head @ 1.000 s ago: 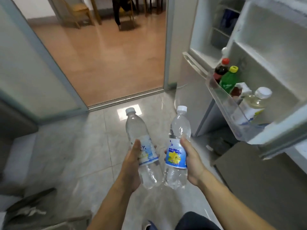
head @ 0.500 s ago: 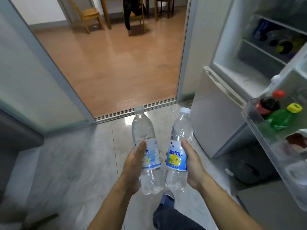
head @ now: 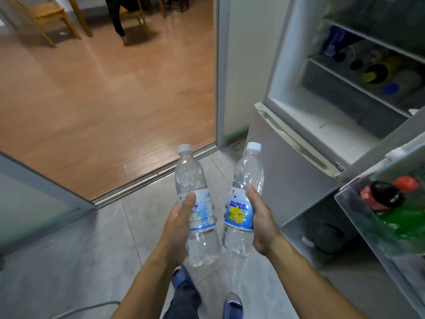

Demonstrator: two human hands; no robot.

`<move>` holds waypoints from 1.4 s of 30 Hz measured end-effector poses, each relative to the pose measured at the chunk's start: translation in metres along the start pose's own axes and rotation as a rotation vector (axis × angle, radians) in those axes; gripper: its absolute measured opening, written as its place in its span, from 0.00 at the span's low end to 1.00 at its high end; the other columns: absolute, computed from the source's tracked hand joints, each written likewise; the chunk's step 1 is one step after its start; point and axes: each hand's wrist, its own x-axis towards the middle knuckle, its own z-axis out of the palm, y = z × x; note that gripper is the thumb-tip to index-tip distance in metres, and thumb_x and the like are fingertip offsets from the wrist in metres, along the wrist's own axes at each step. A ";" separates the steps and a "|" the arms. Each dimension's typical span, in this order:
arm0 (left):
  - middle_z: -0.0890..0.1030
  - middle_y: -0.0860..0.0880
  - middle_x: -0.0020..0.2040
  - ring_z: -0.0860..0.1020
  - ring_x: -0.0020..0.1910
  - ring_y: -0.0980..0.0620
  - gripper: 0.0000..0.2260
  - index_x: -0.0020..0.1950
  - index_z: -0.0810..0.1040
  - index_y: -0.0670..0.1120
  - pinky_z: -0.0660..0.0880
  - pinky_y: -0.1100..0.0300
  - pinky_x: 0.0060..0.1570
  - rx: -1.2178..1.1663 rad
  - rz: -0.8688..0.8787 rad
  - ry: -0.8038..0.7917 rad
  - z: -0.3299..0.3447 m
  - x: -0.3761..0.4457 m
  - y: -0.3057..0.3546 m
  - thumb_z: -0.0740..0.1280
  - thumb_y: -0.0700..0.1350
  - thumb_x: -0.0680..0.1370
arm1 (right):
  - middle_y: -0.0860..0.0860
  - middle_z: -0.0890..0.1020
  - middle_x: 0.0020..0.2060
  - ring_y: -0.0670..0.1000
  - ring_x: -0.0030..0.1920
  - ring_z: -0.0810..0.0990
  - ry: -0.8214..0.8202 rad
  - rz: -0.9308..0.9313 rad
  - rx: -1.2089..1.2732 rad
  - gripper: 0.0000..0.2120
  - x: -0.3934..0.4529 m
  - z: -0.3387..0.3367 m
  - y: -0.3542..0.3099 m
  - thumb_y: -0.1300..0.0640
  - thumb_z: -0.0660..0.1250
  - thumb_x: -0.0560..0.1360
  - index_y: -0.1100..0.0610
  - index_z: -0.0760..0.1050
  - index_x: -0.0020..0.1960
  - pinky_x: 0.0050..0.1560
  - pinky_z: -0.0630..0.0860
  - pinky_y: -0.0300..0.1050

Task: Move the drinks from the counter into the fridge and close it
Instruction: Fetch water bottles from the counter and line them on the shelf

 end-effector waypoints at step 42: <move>0.83 0.45 0.53 0.82 0.50 0.46 0.16 0.60 0.73 0.48 0.79 0.49 0.53 0.184 0.322 -0.874 0.443 0.348 0.272 0.72 0.44 0.75 | 0.50 0.87 0.48 0.50 0.48 0.86 1.070 -0.810 0.354 0.16 0.203 -0.194 -0.381 0.52 0.78 0.68 0.51 0.79 0.54 0.46 0.83 0.45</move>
